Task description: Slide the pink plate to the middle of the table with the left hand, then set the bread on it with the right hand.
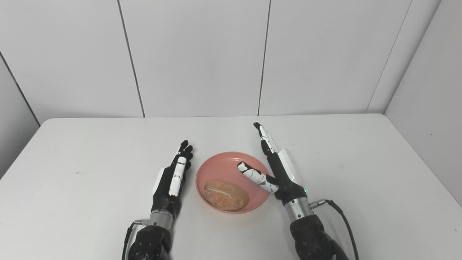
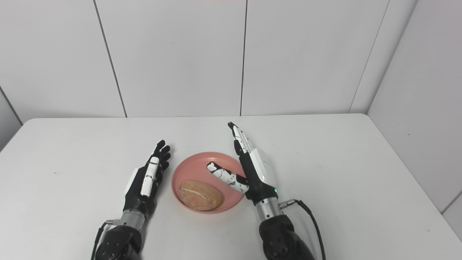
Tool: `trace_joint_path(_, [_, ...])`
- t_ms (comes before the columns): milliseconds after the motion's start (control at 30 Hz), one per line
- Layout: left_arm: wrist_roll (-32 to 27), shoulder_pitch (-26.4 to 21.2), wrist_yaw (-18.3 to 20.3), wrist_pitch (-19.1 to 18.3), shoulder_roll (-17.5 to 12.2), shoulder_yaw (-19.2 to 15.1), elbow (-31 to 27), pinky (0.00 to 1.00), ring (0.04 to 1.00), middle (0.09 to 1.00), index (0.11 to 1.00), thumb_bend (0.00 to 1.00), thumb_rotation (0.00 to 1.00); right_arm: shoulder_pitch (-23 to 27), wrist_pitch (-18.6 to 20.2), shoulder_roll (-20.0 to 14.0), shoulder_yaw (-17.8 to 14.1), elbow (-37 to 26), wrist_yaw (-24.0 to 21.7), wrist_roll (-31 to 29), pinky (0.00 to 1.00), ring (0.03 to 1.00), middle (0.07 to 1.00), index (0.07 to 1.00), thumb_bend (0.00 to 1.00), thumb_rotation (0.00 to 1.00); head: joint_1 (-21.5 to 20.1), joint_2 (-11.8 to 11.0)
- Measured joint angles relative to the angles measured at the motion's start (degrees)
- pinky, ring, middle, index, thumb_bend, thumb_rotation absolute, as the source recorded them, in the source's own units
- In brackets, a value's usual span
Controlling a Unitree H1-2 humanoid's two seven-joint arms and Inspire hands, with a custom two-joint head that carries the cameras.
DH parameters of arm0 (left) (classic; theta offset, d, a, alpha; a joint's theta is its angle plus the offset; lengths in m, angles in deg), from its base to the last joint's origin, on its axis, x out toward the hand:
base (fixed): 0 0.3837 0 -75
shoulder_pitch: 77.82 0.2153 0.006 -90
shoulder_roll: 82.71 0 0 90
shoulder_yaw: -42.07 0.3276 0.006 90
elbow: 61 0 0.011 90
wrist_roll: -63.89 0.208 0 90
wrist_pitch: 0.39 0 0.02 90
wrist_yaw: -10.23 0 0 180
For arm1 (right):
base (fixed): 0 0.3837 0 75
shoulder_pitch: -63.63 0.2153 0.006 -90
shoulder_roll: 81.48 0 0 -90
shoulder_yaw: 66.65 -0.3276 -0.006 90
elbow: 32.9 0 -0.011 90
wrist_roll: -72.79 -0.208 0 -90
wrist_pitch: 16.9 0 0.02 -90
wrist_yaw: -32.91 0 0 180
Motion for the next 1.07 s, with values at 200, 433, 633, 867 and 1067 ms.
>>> trace_joint_path(200, [0.75, -0.17, -0.98, 0.31, -0.03, -0.13, 0.19, 1.0, 0.991, 0.976, 0.961, 0.39, 1.0, -0.02, 1.24, 2.33, -5.95, 1.23, -1.82, -10.77, 1.0, 1.0, 1.0, 1.0, 0.65, 1.0, 0.18, 0.0])
trace_joint_path(433, [0.8, -0.21, -2.22, 0.3, -0.03, -0.35, 0.21, 1.0, 0.996, 0.975, 0.96, 0.4, 1.0, -0.94, 6.25, 4.67, -9.38, 0.37, -2.6, -18.27, 1.0, 1.0, 1.0, 1.0, 0.66, 1.0, -0.35, 0.18])
trace_joint_path(633, [0.81, -0.61, -2.39, 0.41, -0.07, -0.45, 0.86, 0.99, 0.987, 0.969, 0.952, 0.41, 1.0, -1.56, 8.77, 5.62, -10.17, -1.63, -3.86, -22.3, 1.0, 1.0, 1.0, 1.0, 0.63, 1.0, -0.26, 0.18])
trace_joint_path(867, [0.95, -0.64, -2.95, 0.54, -0.08, -0.49, 0.88, 1.0, 0.99, 0.971, 0.954, 0.4, 1.0, -1.57, 10.94, 6.06, -11.51, -1.63, -4.78, -26.84, 1.0, 1.0, 1.0, 1.0, 0.59, 1.0, -0.35, 0.44])
trace_joint_path(1067, [0.94, -0.64, -2.93, 0.54, -0.1, -0.43, 0.87, 1.0, 0.996, 0.976, 0.959, 0.41, 1.0, -1.57, 12.01, 6.02, -11.5, -1.53, -4.83, -27.98, 1.0, 1.0, 1.0, 1.0, 0.6, 1.0, -0.44, 0.53])
